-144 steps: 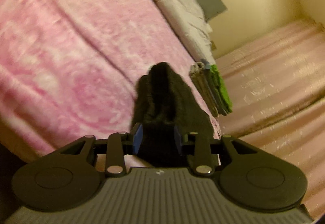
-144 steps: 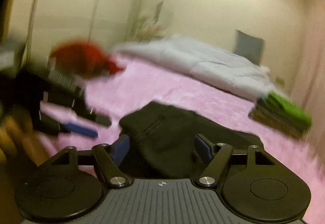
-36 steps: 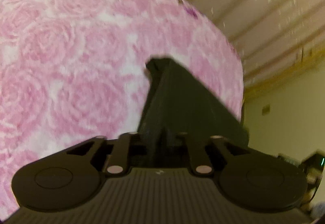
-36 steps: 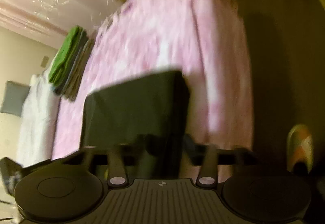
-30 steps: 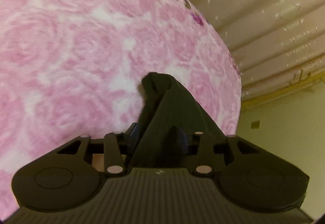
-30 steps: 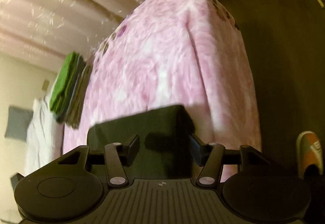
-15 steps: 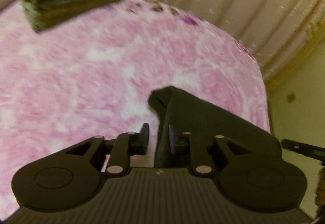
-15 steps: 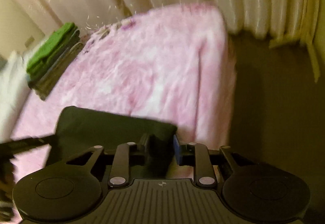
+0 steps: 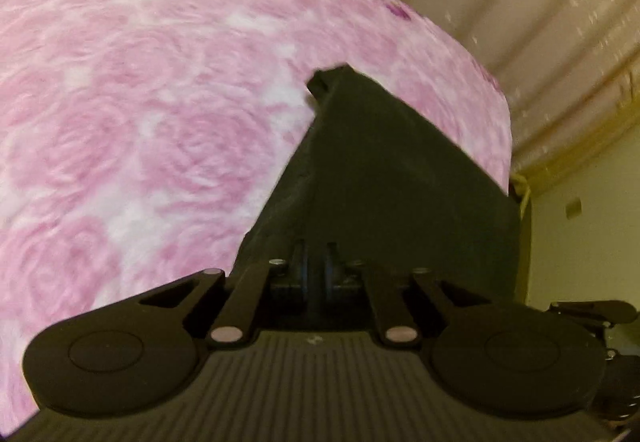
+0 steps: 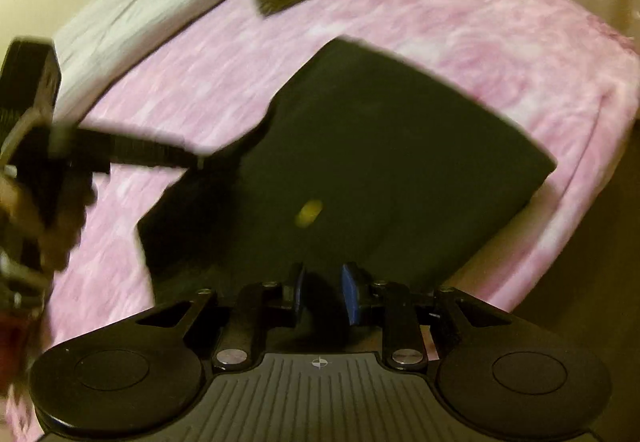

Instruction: Fold clothes

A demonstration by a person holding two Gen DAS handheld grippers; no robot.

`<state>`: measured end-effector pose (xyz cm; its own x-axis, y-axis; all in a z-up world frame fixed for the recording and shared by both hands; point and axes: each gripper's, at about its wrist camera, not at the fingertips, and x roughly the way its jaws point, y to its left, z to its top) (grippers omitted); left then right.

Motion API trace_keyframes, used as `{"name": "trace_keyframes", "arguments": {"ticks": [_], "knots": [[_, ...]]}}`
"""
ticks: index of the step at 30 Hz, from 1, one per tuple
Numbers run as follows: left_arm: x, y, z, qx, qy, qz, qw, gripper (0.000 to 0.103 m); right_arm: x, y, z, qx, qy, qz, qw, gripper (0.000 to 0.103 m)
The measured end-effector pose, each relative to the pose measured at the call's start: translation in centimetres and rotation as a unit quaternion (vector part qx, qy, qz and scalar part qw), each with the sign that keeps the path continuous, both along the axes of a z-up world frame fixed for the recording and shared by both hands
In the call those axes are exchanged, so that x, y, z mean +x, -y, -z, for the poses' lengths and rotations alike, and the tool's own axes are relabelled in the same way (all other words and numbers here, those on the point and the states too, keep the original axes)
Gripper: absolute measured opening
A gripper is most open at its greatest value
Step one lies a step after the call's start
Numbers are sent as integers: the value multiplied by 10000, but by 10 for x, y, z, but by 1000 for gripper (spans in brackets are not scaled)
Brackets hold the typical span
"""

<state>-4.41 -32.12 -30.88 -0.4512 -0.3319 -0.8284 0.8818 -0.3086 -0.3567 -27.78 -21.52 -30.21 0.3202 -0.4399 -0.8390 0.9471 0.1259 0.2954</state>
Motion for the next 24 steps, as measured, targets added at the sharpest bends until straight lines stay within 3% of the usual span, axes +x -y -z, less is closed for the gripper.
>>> {"name": "trace_keyframes", "arguments": {"ticks": [3,4,7,10,11,12,13,14,17,21,24], "knots": [[3,-21,-14,-215,-109,-165,9996,7,-3,1,-17,-498,-27,137,9987,25],[3,-25,-12,-112,-43,-329,9994,7,-1,5,-16,-421,-86,14,9991,25],[4,-36,-7,197,156,-820,9963,2,13,18,7,527,-468,-842,9940,25],[3,-47,-24,465,445,-1190,9908,4,13,22,-12,633,-510,-1279,9885,25],[3,-51,-34,548,554,-1296,9885,8,9,25,-22,691,-432,-1341,9876,31],[2,-54,-43,631,664,-1401,9859,9,6,30,-30,749,-429,-1444,9857,60],[1,-58,-52,713,764,-1501,9831,9,3,36,-37,806,-464,-1567,9833,75],[-1,-63,-59,781,779,-1552,9817,12,0,40,-44,800,-479,-1725,9806,83],[-11,-80,-81,964,1008,-1860,9726,28,-9,59,-60,860,-517,-2119,9721,83],[-33,-95,-98,1124,1271,-2503,9532,28,-22,76,-73,1145,-558,-2673,9552,83],[-61,-102,-115,1090,1232,-3142,9350,30,-36,91,-88,930,-773,-3224,9389,83]]}}
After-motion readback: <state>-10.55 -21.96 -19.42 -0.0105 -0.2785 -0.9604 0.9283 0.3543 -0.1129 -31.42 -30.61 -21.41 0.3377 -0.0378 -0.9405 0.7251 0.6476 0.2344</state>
